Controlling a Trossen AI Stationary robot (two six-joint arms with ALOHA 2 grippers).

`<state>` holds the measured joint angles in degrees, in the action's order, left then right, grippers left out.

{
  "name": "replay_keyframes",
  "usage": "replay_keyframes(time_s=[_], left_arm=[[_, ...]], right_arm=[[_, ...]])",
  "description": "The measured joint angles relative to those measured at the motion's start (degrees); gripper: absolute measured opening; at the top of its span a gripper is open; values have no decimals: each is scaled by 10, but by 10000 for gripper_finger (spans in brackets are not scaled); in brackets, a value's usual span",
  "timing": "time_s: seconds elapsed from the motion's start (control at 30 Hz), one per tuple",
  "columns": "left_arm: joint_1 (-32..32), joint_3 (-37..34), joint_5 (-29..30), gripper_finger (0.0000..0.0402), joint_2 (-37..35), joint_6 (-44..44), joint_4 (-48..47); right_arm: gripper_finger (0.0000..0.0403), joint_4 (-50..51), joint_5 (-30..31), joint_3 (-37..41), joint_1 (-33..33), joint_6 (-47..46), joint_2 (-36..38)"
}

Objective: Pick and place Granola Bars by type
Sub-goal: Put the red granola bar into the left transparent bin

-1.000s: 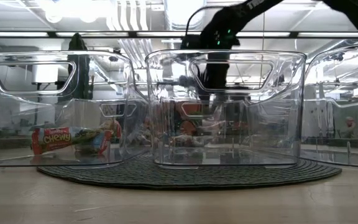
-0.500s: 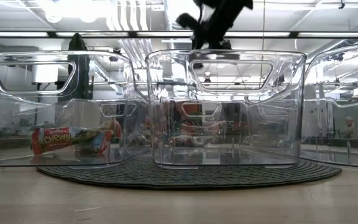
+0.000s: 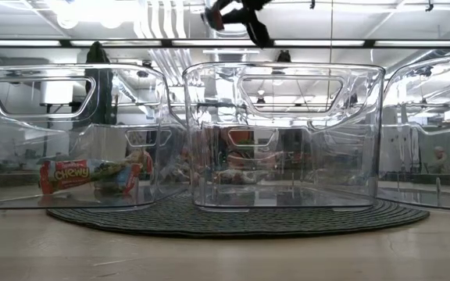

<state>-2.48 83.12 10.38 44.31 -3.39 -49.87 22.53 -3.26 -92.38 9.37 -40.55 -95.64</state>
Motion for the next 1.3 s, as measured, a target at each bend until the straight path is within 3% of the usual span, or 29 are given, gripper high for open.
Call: replay_keyframes(time_s=[0.47, 0.73, 1.3], left_arm=[[0, -60, -78, 0, -86, -27, -42], [0, -75, -67, 0, -90, -60, -109], [0, -75, -42, 0, -85, -59, -120]], right_arm=[[43, -48, -40, 0, -26, 57, 0], [43, -67, -60, 0, -39, 53, -27], [43, -141, -74, 0, -65, 63, -147]])
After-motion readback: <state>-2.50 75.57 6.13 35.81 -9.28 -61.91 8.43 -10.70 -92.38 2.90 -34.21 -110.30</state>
